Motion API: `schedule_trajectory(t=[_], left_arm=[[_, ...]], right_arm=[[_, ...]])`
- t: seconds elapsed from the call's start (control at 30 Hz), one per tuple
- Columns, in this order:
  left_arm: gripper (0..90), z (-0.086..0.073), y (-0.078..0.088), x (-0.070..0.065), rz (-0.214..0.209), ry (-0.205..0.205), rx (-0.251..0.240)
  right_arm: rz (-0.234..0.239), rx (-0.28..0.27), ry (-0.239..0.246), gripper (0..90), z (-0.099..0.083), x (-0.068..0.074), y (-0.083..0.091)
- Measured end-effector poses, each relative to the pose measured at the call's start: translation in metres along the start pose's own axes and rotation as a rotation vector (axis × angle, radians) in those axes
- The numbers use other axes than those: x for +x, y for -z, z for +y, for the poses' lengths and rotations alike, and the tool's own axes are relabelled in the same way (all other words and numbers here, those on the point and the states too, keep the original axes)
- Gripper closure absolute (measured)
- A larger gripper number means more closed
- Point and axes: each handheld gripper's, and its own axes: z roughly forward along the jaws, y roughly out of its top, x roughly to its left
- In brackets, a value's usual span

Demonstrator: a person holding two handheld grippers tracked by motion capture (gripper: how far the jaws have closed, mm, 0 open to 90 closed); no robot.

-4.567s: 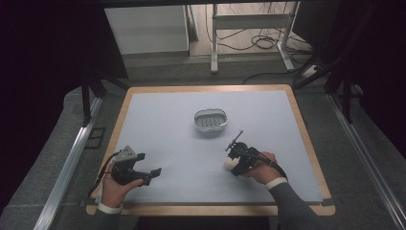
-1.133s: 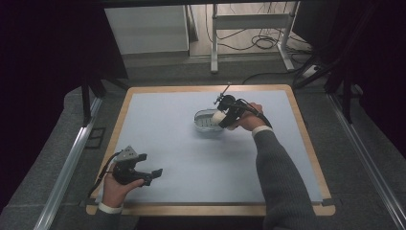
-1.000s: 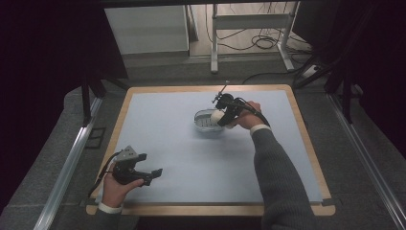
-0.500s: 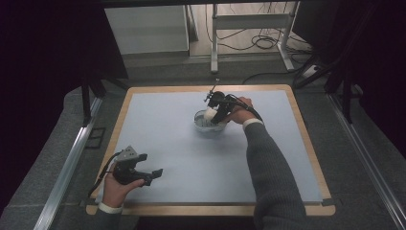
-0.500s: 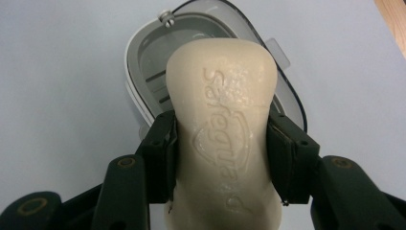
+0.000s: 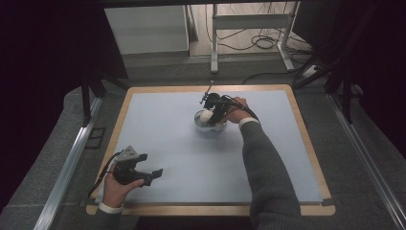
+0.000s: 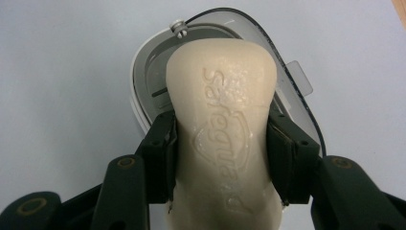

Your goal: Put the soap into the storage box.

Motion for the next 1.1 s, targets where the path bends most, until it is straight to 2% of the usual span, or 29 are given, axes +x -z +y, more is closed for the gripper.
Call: schedule_trajectory(t=[0.1,0.2,0.3,0.4,0.53,0.6,0.63,0.7,0.77,0.83,0.93,1.1], left_arm=[[7.5,0.0,0.0,0.0,0.0,0.0,0.0],[7.5,0.0,-0.001,-0.001,-0.002,0.0,0.001],[7.5,0.0,-0.001,-0.001,-0.001,0.0,0.0],[7.5,0.0,-0.001,-0.001,-0.001,-0.001,0.001],[7.5,0.0,-0.001,-0.001,-0.001,-0.002,0.003],[7.5,0.0,-0.001,-0.001,-0.003,-0.003,0.004],[7.5,0.0,-0.001,-0.001,-0.002,-0.004,0.005],[7.5,0.0,-0.001,-0.001,-0.001,-0.005,0.004],[7.5,0.0,-0.001,-0.001,0.0,-0.006,0.007],[7.5,0.0,0.0,-0.002,0.0,-0.004,0.003],[7.5,0.001,0.0,-0.003,0.005,-0.009,0.002],[7.5,0.001,-0.002,-0.005,0.004,-0.016,0.007]], right_arm=[[-0.004,0.003,0.008,48.0,0.0,0.0,-0.002],[0.0,-0.019,-0.03,48.0,0.001,-0.001,0.004],[-0.005,-0.023,-0.033,47.4,0.0,0.0,0.008],[-0.02,-0.062,-0.056,44.3,-0.003,0.001,0.015],[-0.029,-0.126,-0.124,37.5,-0.01,0.007,0.026],[-0.035,-0.135,-0.134,36.0,-0.012,0.008,0.028],[-0.042,-0.161,-0.166,34.6,-0.018,0.012,0.032],[-0.05,-0.17,-0.176,33.5,-0.021,0.014,0.035],[-0.078,-0.194,-0.221,32.0,-0.033,0.019,0.042],[-0.086,-0.204,-0.234,31.7,-0.038,0.021,0.044],[-0.102,-0.245,-0.27,31.5,-0.056,0.027,0.05],[-0.105,-0.302,-0.293,31.5,-0.088,0.041,0.056]])
